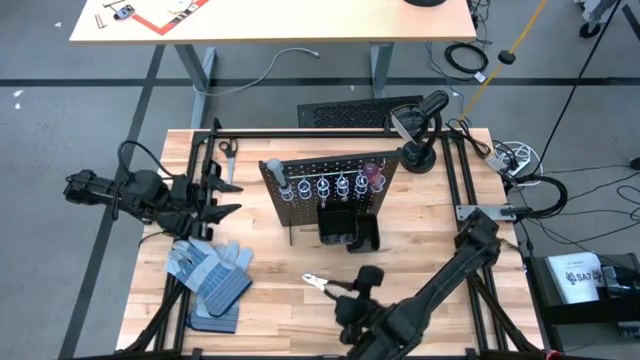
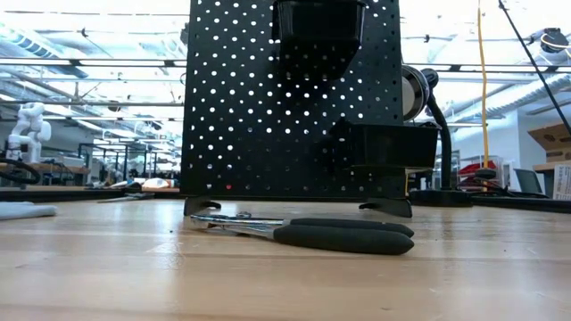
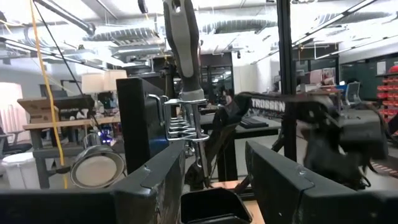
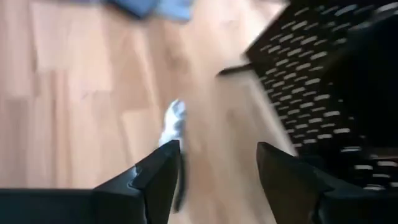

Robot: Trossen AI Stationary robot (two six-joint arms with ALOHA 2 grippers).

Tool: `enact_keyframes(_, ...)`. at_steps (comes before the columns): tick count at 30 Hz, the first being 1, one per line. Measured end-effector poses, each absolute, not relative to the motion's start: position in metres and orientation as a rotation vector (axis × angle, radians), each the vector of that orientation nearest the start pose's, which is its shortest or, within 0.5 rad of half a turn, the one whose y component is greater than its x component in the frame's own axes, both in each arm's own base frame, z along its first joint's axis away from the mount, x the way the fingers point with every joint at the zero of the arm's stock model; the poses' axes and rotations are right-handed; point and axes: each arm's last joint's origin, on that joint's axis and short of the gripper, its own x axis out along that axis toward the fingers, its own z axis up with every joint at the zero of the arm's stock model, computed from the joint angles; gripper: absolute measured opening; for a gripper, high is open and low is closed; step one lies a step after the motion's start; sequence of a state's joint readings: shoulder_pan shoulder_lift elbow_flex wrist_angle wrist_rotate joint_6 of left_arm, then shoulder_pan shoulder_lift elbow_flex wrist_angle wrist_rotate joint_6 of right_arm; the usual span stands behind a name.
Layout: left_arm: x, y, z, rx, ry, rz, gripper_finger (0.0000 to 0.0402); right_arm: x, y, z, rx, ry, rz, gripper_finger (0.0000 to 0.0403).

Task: Hang tools onto peg board
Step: Put the black pliers into the black container on the peg board

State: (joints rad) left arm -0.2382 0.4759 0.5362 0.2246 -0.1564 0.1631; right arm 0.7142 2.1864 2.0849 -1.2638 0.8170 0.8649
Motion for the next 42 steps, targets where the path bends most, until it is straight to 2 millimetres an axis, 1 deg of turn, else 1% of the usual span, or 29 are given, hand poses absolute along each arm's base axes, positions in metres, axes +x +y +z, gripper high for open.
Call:
enact_keyframes(2,0.116,-0.024,0.326,0.106,-0.286,-0.058,0.0175,0.352,0.275,0.246,-0.160,0.861,-0.414,0.0208)
enact_keyframes(4,0.116,-0.024,0.326,0.106,-0.286,-0.057,0.0175,0.357,0.273,0.226,-0.141,0.909,-0.363,0.0203)
enact_keyframes(8,0.116,-0.024,0.326,0.106,-0.286,-0.054,0.0175,0.367,0.255,0.189,-0.074,0.984,-0.331,0.0187)
enact_keyframes(10,0.116,-0.024,0.326,0.106,-0.286,-0.054,0.0175,0.373,0.247,0.171,-0.032,1.021,-0.284,0.0181)
enact_keyframes(12,0.116,-0.024,0.326,0.106,-0.286,-0.054,0.0175,0.380,0.240,0.160,0.020,1.034,-0.213,0.0175)
enact_keyframes(15,0.116,-0.023,0.326,0.106,-0.286,-0.053,0.0175,0.389,0.230,0.151,0.079,1.028,-0.155,0.0169)
enact_keyframes(22,0.116,-0.023,0.326,0.107,-0.286,-0.053,0.0175,0.395,0.208,0.145,0.140,1.094,-0.198,0.0157)
enact_keyframes(27,0.116,-0.023,0.326,0.107,-0.286,-0.052,0.0175,0.400,0.207,0.138,0.195,1.128,-0.152,0.0148)
enact_keyframes(31,0.116,-0.023,0.326,0.107,-0.286,-0.052,0.0175,0.401,0.207,0.126,0.200,1.155,-0.179,0.0143)
enact_keyframes(34,0.116,-0.023,0.326,0.107,-0.286,-0.052,0.0175,0.400,0.207,0.118,0.198,1.185,-0.192,0.0118)
enact_keyframes(39,0.116,-0.023,0.326,0.109,-0.286,-0.048,0.0175,0.400,0.208,0.116,0.198,1.188,-0.181,0.0027)
enact_keyframes(40,0.116,-0.023,0.326,0.109,-0.286,-0.048,0.0175,0.400,0.207,0.115,0.199,1.189,-0.182,0.0018)
enact_keyframes(42,0.116,-0.023,0.326,0.108,-0.286,-0.048,0.0175,0.400,0.207,0.115,0.197,1.189,-0.183,0.0017)
